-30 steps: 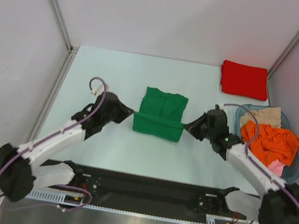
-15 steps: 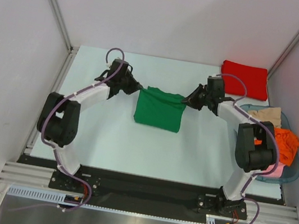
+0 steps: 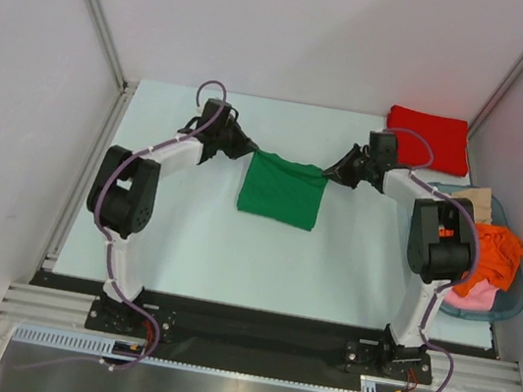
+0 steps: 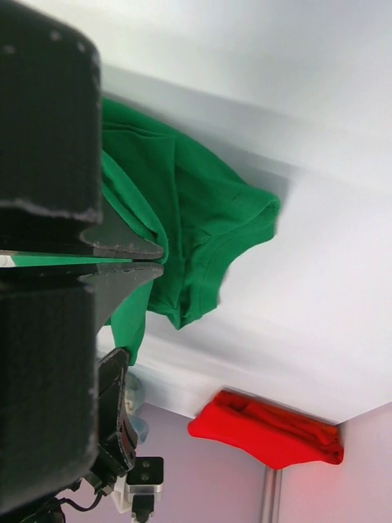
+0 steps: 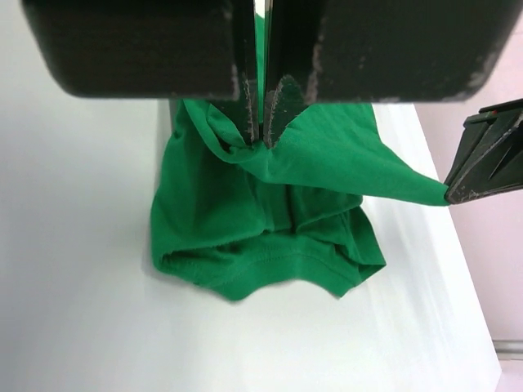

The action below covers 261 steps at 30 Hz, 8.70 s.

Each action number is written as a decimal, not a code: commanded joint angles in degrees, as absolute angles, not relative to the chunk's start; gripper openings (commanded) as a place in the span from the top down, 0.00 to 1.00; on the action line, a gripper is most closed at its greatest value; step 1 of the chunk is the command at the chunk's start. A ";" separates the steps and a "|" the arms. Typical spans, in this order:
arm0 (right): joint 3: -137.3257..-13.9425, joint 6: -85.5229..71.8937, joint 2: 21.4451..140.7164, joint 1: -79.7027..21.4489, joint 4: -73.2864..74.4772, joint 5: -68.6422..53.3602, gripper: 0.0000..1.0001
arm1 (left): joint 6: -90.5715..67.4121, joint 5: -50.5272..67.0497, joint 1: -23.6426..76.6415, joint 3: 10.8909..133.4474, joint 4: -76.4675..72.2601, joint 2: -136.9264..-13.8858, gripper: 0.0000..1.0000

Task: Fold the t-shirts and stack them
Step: Fold the tshirt

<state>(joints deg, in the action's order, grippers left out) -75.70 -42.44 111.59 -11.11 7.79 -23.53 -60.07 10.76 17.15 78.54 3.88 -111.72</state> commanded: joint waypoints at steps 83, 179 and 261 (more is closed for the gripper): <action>-60.13 -50.98 120.93 -16.70 -33.57 -50.71 0.81 | -47.83 30.52 18.28 54.84 -25.24 -114.61 0.62; -46.76 -24.88 48.34 -8.17 27.86 -25.40 0.49 | -122.34 -30.32 60.12 61.79 13.18 -114.17 0.49; -48.34 -23.91 50.89 -4.13 27.07 -32.52 0.48 | -138.43 -29.18 55.63 66.70 10.28 -119.09 0.43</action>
<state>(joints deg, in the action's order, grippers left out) -46.00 -23.92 51.09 -4.49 28.27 -31.27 -116.05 -32.03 55.83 66.59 4.62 -114.67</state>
